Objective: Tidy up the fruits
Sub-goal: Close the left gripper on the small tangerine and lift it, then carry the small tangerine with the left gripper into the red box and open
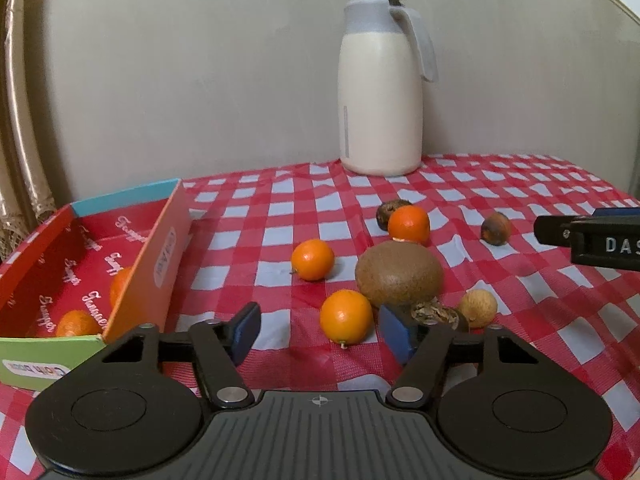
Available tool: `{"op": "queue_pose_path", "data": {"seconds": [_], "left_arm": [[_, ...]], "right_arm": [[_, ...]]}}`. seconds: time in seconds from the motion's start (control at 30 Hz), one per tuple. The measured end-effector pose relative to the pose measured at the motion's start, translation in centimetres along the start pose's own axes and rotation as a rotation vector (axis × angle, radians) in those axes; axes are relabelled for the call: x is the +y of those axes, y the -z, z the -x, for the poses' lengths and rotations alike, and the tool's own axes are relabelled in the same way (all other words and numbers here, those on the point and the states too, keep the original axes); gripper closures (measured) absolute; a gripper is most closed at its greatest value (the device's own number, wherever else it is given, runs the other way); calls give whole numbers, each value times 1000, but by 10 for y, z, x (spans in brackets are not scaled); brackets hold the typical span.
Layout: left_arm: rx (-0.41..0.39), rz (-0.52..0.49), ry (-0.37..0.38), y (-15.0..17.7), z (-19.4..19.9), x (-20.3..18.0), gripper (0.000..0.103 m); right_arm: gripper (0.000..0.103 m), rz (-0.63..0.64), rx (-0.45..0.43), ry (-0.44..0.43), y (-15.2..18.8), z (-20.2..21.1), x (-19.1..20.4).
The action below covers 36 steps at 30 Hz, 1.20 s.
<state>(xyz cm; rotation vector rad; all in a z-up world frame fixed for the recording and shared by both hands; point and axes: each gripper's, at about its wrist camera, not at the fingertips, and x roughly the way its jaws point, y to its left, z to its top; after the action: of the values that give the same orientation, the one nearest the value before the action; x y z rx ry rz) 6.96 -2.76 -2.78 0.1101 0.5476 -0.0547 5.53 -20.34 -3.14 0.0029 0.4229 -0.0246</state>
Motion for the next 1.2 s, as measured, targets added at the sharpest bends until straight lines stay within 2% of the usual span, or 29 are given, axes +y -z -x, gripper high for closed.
{"op": "queue_pose_path", "data": {"seconds": [0.37, 0.43, 0.63, 0.83, 1.2], "left_arm": [[54, -3, 13, 2, -22, -14, 60], [52, -2, 16, 2, -23, -16, 70], [50, 4, 26, 0, -22, -17, 71], [-14, 5, 15, -3, -4, -9, 71], [-78, 72, -51, -9, 24, 41, 71]], "right_arm": [[30, -11, 9, 8, 2, -4, -5], [31, -12, 10, 9, 3, -4, -6], [31, -19, 9, 10, 3, -4, -7], [31, -17, 6, 5, 2, -3, -5], [31, 8, -5, -48, -6, -1, 26]]}}
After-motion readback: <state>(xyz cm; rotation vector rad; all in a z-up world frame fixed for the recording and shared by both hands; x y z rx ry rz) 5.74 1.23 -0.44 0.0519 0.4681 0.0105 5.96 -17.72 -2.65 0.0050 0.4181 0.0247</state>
